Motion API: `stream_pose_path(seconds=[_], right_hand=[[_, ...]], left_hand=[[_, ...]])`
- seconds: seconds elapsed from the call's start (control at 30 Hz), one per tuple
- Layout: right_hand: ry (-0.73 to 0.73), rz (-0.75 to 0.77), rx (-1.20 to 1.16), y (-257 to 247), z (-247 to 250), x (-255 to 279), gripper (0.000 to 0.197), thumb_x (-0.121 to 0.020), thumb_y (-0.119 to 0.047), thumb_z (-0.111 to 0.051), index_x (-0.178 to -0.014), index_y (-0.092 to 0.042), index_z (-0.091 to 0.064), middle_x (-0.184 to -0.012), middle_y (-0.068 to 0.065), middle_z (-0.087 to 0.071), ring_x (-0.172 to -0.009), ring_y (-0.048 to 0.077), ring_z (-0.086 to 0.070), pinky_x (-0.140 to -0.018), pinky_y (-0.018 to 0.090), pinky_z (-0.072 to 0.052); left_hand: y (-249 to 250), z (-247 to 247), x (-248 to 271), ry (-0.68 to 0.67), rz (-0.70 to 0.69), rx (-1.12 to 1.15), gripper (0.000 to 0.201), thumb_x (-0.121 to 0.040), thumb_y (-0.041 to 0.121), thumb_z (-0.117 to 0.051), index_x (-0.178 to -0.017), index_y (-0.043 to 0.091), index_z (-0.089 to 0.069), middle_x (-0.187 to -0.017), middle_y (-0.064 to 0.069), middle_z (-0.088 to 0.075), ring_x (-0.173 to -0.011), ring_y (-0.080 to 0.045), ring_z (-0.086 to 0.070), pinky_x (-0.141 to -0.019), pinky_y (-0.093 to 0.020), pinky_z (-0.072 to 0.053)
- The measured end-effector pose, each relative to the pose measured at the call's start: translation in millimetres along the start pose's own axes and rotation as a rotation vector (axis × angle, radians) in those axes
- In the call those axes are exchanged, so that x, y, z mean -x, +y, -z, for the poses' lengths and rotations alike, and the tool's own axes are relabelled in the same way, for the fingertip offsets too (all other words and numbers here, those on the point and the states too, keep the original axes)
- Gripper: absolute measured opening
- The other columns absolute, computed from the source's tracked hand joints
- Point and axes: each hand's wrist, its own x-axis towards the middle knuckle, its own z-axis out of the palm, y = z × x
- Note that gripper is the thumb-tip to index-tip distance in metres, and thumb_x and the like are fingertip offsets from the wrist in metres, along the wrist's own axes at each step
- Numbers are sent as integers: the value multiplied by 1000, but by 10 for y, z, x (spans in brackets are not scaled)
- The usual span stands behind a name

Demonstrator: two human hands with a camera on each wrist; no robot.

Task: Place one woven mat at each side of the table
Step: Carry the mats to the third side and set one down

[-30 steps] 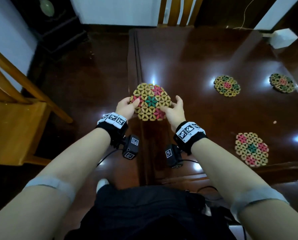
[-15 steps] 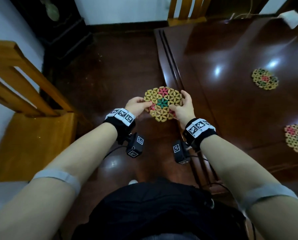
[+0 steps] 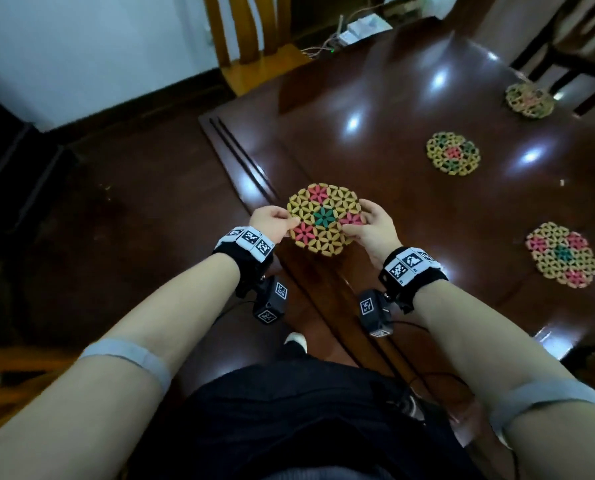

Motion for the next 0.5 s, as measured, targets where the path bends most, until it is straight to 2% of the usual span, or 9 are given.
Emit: stream_pose_path(seconds=[0.07, 0.17, 0.2, 0.27, 0.3, 0.33, 0.37, 0.43, 0.5], right_hand=[[58, 15, -1, -86, 41, -177, 71, -76, 10, -65, -141, -5, -41, -133, 19, -57, -113, 28, -63, -95, 42, -54], [154, 18, -13, -135, 84, -340, 64, -79, 10, -57, -139, -6, -43, -130, 19, -59, -112, 32, -64, -86, 43, -57], [188, 10, -29, -142, 103, -371, 63, -79, 9, -55, -139, -7, -44, -131, 19, -58, -113, 33, -63, -86, 46, -57], [248, -15, -60, -115, 135, -412, 59, -82, 7, -52, -139, -9, -44, -132, 17, -57, -115, 33, -62, -88, 51, -56], [275, -28, -74, -109, 140, -410, 56, -85, 7, -50, -138, -9, -45, -132, 16, -57, -115, 32, -62, -88, 51, -56], [307, -36, -85, -94, 143, -416, 52, -87, 5, -49, -137, -10, -46, -131, 14, -58, -114, 30, -63, -87, 49, -57], [340, -42, -88, -89, 139, -414, 49, -89, 4, -47, -135, -10, -48, -128, 12, -60, -111, 28, -64, -83, 45, -59], [413, -55, -97, -46, 134, -411, 42, -92, 5, -42, -131, -8, -51, -117, 7, -61, -99, 21, -66, -70, 30, -60], [491, -68, -100, -17, 116, -412, 40, -93, 7, -39, -129, -5, -53, -112, 6, -62, -91, 14, -65, -64, 19, -56]], left_hand=[[229, -25, -222, -39, -44, -64, 20, -77, 18, -77, -90, 18, -61, -89, -5, -69, -61, -11, -62, -37, -10, -40], [450, -118, -462, -110, -96, -177, 25, -77, 10, -76, -91, 17, -56, -77, -4, -65, -50, -9, -61, -34, -13, -40], [496, -155, -531, -138, -107, -228, 24, -76, 11, -76, -89, 17, -56, -75, -4, -67, -48, -10, -62, -38, -17, -45], [546, -246, -693, -199, -131, -327, 17, -78, 18, -75, -85, 19, -59, -76, -8, -72, -56, -19, -68, -60, -32, -59], [558, -291, -790, -228, -146, -371, 12, -80, 21, -72, -83, 20, -60, -77, -8, -73, -59, -22, -70, -71, -40, -61], [578, -323, -876, -253, -168, -424, 10, -83, 25, -69, -84, 19, -61, -77, -8, -74, -59, -22, -69, -75, -40, -60], [612, -347, -937, -278, -195, -482, 11, -84, 28, -67, -86, 18, -62, -78, -6, -74, -58, -18, -68, -74, -36, -59], [692, -370, -1019, -343, -249, -583, 16, -86, 35, -64, -86, 19, -63, -80, -4, -74, -58, -14, -67, -71, -28, -56], [764, -379, -1108, -431, -273, -653, 20, -86, 39, -62, -80, 20, -67, -83, -5, -76, -67, -19, -70, -75, -31, -56]])
